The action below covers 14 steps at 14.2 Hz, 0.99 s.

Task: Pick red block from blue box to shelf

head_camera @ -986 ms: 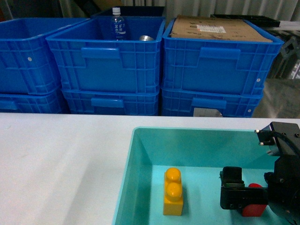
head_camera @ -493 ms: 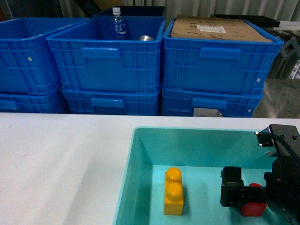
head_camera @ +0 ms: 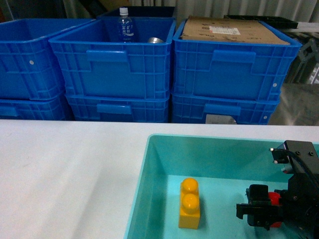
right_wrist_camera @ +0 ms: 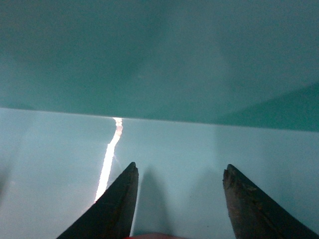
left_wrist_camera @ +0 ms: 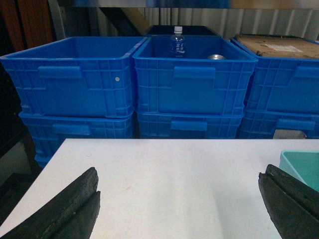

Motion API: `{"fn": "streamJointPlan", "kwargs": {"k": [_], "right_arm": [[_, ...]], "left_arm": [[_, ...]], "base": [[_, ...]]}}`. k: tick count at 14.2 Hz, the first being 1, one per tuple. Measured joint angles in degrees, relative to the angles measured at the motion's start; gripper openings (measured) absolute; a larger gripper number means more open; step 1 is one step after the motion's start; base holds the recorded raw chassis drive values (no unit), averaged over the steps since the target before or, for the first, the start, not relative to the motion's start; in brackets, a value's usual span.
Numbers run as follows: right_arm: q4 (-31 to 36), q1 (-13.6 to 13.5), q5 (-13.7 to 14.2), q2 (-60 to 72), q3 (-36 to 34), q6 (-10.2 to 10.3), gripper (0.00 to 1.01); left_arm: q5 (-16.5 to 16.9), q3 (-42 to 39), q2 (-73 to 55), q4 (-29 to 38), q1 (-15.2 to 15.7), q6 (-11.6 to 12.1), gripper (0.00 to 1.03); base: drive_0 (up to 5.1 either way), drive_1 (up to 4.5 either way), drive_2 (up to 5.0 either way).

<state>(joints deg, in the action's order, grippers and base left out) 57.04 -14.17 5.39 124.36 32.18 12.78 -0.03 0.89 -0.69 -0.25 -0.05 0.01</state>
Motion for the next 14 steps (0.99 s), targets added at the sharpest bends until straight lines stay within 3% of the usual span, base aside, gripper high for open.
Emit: {"fn": "streamJointPlan", "kwargs": {"k": [3,7,9,10,11,14], "right_arm": [[-0.13,-0.07,0.17,0.04,0.52,-0.85,0.28],[-1.33,-0.07,0.07,-1.90,-0.13,-2.56,0.27],[-3.10,0.00,-2.03,-8.81,-0.98,-4.68,0.27],[-6.82,1.11,-6.12,-19.85,-1.03,-8.48,0.27],[-11.61,5.66,-11.45,-33.88,-1.42,-14.27,0.27],[-7.06,10.60,-13.11,-46.97,-3.58,-20.87,0.27]], "left_arm": [[-0.02,0.00,0.00,0.00,0.00,0.00,0.98],[0.00,0.00,0.00,0.00,0.00,0.00,0.98],[-0.02,0.00,0.00,0.00,0.00,0.00,0.98],[0.00,0.00,0.00,0.00,0.00,0.00,0.98],[-0.02,0.00,0.00,0.00,0.00,0.00,0.98],[0.00,0.00,0.00,0.00,0.00,0.00,0.98]], "base": [[0.0,0.00,0.0],[0.0,0.00,0.0],[0.0,0.00,0.0],[0.0,0.00,0.0],[0.0,0.00,0.0],[0.0,0.00,0.0]]}}
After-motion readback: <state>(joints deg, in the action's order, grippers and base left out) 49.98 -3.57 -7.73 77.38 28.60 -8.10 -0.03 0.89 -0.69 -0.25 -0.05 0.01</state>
